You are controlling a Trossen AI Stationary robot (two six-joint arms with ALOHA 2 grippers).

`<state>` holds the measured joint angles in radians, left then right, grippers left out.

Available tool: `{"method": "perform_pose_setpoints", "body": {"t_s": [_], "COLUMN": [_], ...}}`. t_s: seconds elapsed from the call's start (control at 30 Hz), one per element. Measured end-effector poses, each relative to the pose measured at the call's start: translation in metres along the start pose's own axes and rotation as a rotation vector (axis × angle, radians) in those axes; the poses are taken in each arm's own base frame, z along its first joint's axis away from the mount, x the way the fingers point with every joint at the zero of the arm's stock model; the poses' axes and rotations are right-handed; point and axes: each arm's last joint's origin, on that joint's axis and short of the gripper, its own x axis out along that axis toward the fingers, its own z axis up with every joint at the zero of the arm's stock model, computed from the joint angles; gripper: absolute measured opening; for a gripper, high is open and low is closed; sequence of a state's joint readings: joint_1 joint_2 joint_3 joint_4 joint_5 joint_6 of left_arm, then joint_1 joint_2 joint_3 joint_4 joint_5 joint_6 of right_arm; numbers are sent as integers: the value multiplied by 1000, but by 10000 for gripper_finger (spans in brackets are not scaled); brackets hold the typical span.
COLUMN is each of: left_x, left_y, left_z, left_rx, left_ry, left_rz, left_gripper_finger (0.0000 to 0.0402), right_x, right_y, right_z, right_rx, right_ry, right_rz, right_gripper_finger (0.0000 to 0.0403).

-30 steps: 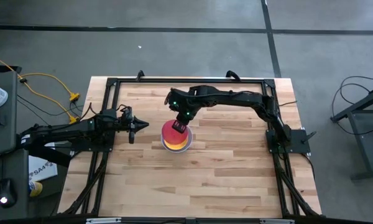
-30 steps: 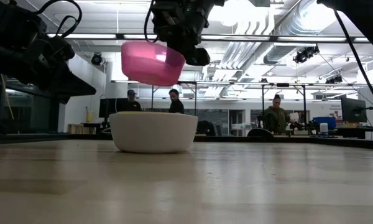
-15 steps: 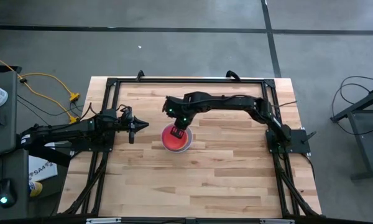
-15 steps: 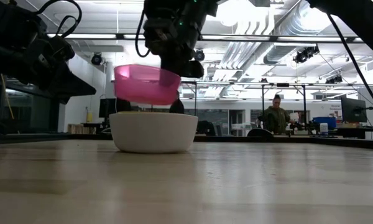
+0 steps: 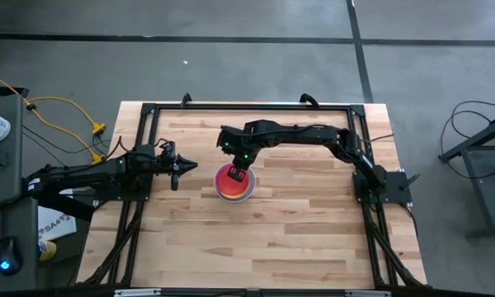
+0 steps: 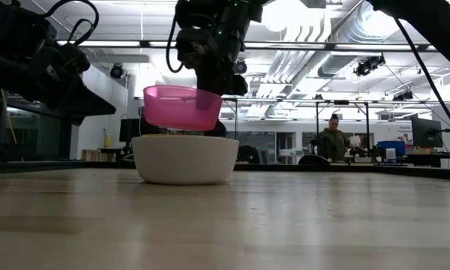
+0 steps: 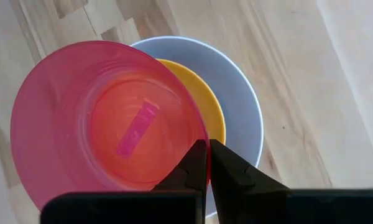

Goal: Nest bowls inside each other
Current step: Stack the red bowl on top of the yellow bowl

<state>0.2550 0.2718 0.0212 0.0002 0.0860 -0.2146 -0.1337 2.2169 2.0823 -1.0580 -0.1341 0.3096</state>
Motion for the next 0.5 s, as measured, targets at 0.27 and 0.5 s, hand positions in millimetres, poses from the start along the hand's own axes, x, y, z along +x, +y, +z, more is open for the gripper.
{"method": "perform_pose_setpoints", "body": {"t_s": [0.27, 0.5], "left_x": [0, 0], "left_y": [0, 0], "left_z": [0, 0], "left_rx": [0, 0], "left_ry": [0, -1], "left_rz": [0, 3], "left_gripper_finger": [19, 19], "right_x": [0, 9], "right_y": [-2, -8], "right_z": [1, -1], "right_rx": [-3, -8], "right_ry": [0, 38], "right_rz": [-1, -21], "right_gripper_finger": [3, 3]}}
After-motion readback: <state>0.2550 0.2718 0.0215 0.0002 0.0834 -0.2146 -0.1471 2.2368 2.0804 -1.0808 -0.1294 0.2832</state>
